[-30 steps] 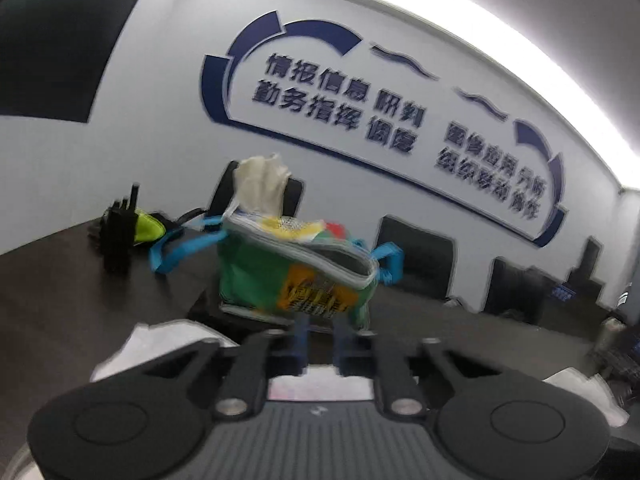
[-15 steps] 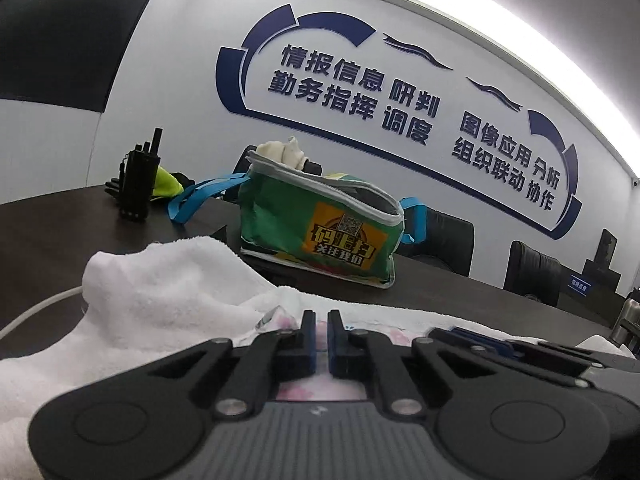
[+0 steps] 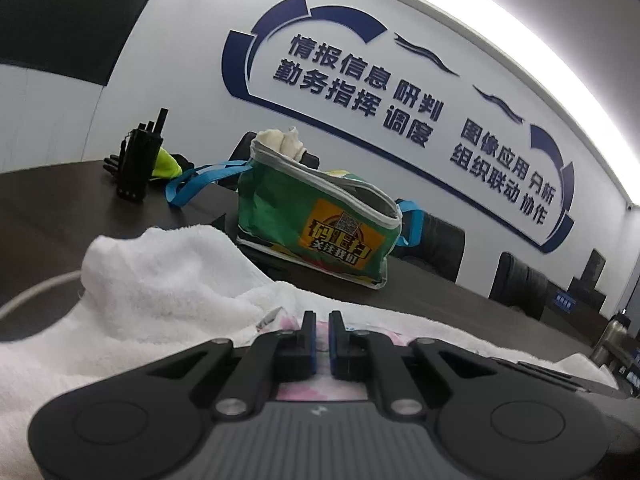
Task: Fold clothes
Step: 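Carry the folded garment with both grippers onto the clothes stack and release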
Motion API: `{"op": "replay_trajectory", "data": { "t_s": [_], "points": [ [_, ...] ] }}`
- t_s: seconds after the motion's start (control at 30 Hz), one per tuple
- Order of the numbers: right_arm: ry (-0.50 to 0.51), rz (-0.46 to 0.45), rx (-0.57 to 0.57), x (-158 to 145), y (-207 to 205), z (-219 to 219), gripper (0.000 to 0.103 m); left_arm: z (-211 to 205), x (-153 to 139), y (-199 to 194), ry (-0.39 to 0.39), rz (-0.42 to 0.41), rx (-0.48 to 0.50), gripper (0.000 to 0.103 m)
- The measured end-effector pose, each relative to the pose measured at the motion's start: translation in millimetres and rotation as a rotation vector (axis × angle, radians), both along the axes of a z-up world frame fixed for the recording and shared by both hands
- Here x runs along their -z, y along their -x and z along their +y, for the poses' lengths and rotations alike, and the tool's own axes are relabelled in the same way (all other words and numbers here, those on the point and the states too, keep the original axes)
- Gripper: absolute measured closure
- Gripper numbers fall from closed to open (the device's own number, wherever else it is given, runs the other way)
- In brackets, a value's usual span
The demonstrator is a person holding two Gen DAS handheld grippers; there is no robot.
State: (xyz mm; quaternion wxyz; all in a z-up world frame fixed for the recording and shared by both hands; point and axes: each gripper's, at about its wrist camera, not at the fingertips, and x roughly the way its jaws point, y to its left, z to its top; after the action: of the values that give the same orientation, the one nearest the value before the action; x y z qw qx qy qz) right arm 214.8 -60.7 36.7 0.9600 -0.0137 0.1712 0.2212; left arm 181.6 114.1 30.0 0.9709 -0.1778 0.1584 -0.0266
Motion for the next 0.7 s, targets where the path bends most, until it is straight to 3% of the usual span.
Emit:
{"op": "replay_trajectory", "data": {
  "t_s": [0.1,0.17,0.27,0.3,0.33,0.4,0.47,0.57,0.63,0.7],
  "points": [
    [-0.004,0.008,0.017,1,2,-3,0.092,12,-1,0,-0.025,0.051,-0.168,0.093],
    [-0.011,0.01,0.024,0,3,-4,0.092,27,2,-2,0.037,0.085,-0.222,0.093],
    [-0.021,0.012,0.03,-1,3,-5,0.091,39,-10,13,0.116,-0.031,-0.256,0.092],
    [-0.022,0.01,0.028,-2,4,-6,0.091,37,-16,21,0.12,-0.088,-0.24,0.089],
    [-0.019,0.007,0.029,-2,3,-5,0.091,34,-22,28,0.121,-0.146,-0.216,0.078],
    [-0.018,0.005,0.029,-2,3,-4,0.091,21,-28,34,0.108,-0.206,-0.119,0.068],
    [-0.017,0.003,0.027,-2,3,-3,0.091,9,-27,29,0.078,-0.192,-0.057,0.068],
    [-0.029,-0.001,0.024,-4,3,-6,0.091,0,-13,8,0.03,-0.052,-0.007,0.077],
    [-0.025,0.002,0.071,-7,1,-11,0.09,1,-3,1,0.025,-0.008,-0.002,0.076],
    [-0.004,0.037,0.197,-8,-7,-20,0.09,6,-3,0,0.054,-0.005,0.004,0.075]
  ]
}}
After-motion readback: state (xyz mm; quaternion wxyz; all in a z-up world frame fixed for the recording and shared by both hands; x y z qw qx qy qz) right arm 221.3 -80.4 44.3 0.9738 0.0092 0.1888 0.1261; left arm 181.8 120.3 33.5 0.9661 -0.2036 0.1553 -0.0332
